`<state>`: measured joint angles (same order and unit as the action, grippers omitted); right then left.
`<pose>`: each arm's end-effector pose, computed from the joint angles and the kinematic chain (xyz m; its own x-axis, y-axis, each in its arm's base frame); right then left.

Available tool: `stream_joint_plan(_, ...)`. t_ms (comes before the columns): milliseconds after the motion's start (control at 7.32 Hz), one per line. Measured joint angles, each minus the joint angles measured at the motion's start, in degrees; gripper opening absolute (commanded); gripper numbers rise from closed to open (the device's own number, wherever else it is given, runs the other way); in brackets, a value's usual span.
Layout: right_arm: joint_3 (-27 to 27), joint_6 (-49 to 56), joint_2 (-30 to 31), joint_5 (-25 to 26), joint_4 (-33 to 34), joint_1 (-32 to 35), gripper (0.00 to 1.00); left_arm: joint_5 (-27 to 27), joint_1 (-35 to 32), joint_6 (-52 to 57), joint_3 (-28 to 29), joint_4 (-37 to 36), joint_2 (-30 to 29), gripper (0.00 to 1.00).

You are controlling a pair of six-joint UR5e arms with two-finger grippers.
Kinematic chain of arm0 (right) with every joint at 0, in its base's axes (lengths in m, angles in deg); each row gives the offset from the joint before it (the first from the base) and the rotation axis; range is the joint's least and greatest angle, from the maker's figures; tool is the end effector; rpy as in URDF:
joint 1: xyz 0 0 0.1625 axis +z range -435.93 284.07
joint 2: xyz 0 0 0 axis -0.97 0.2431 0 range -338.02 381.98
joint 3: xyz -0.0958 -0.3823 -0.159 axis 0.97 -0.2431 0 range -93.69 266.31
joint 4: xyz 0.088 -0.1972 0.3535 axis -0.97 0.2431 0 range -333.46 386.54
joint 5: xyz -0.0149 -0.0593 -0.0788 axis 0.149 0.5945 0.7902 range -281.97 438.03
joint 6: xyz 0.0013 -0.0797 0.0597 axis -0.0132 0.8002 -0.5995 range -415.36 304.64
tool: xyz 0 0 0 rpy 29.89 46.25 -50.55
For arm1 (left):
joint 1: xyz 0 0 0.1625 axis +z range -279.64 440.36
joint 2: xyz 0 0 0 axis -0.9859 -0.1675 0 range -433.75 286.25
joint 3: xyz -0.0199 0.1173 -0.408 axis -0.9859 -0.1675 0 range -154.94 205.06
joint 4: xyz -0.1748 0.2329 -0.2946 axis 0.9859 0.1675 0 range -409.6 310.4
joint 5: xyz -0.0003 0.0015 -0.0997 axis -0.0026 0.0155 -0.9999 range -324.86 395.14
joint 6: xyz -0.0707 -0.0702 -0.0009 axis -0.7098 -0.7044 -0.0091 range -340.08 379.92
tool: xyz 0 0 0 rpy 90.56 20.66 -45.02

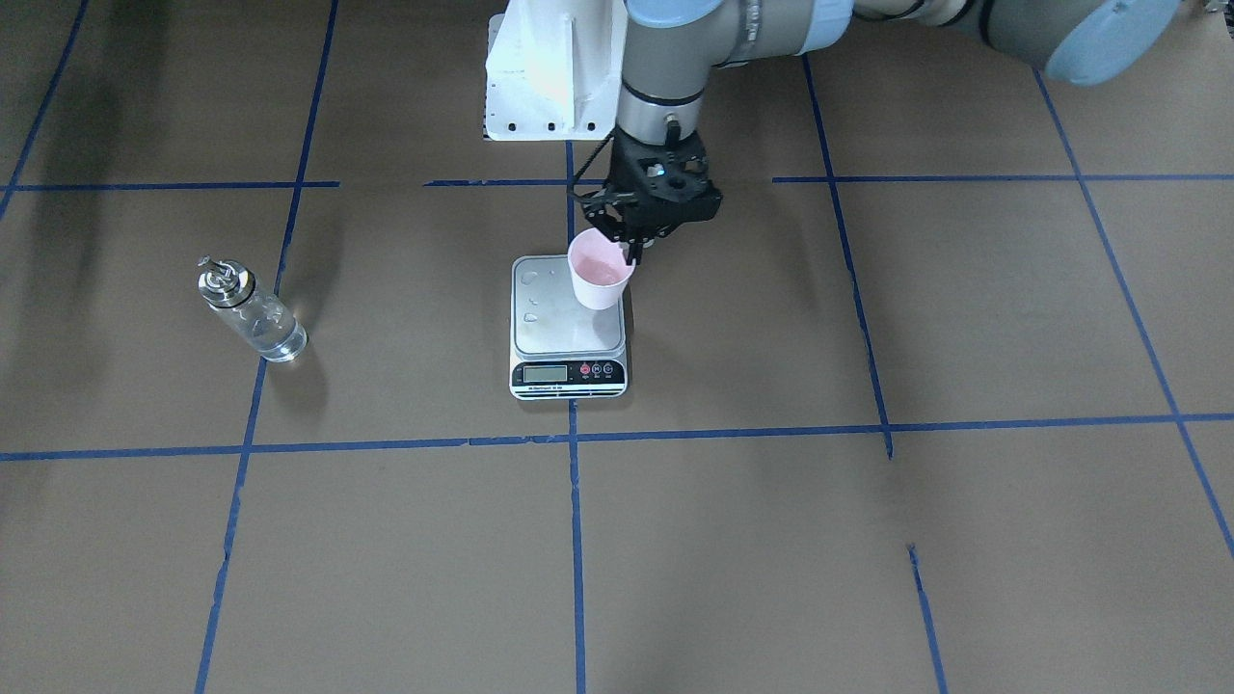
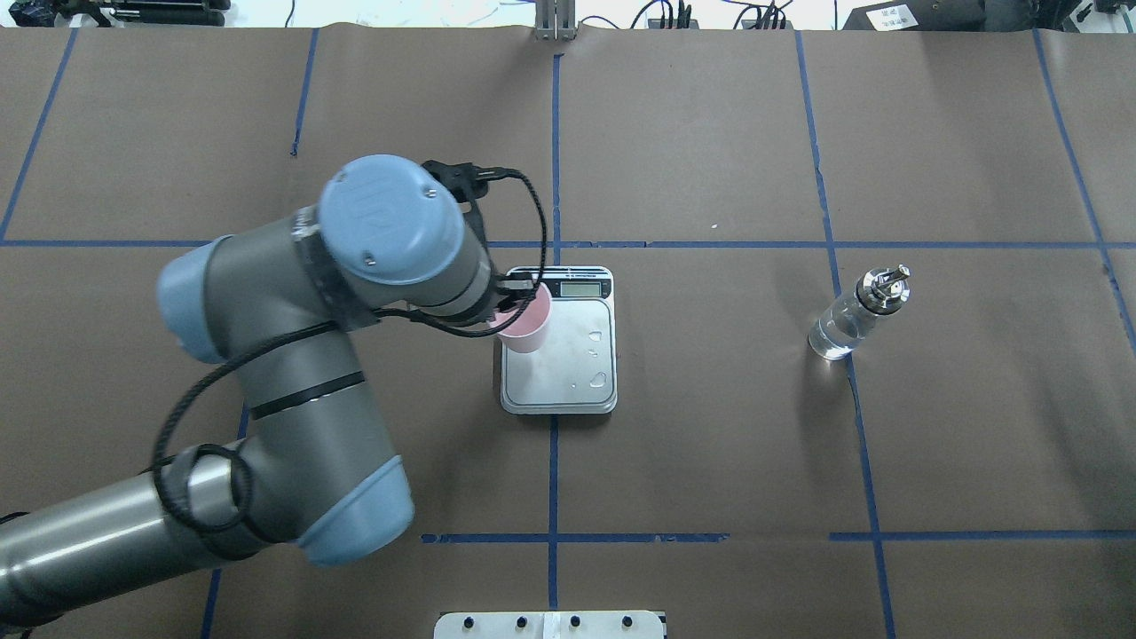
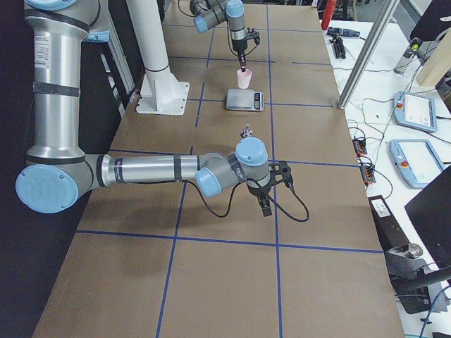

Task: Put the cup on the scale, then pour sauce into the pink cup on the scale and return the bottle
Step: 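Carry the pink cup with the left gripper onto the scale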

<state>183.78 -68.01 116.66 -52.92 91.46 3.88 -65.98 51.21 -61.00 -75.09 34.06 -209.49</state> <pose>-0.0181 -0.4848 0.5869 0.7066 -0.2340 0.6677 0.0017 0.9443 0.3292 0.5239 -0.4228 0.1220 0.6148 -0.1656 -0.7711 0.2560 0.9667 -0.0036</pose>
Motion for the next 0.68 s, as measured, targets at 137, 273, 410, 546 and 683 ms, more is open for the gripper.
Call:
stream_joint_plan(137, -0.01, 0.00, -0.01, 0.00, 0.02, 0.00, 1.00, 0.14, 0.26, -0.65, 3.30, 0.56, -2.20, 0.00)
stream_joint_plan(273, 0.03, 0.00, -0.02, 0.00, 0.01, 0.00, 1.00, 0.22, 0.39, -0.76, 4.67, 0.88, -2.94, 0.00)
stream_joint_plan(410, 0.05, 0.00, -0.02, 0.00, -0.02, 0.00, 1.00, 0.23, 0.56, -0.71, 5.11, 1.01, -3.17, 0.05)
stream_joint_plan(546, 0.04, 0.00, -0.02, 0.00, -0.05, 0.01, 1.00, 0.22, 0.82, -0.66, 5.23, 1.05, -3.08, 0.12)
stream_joint_plan(683, 0.02, 0.00, -0.02, 0.00, -0.05, 0.05, 1.00, 0.22, 0.99, -0.58, 5.23, 1.09, -2.84, 0.14)
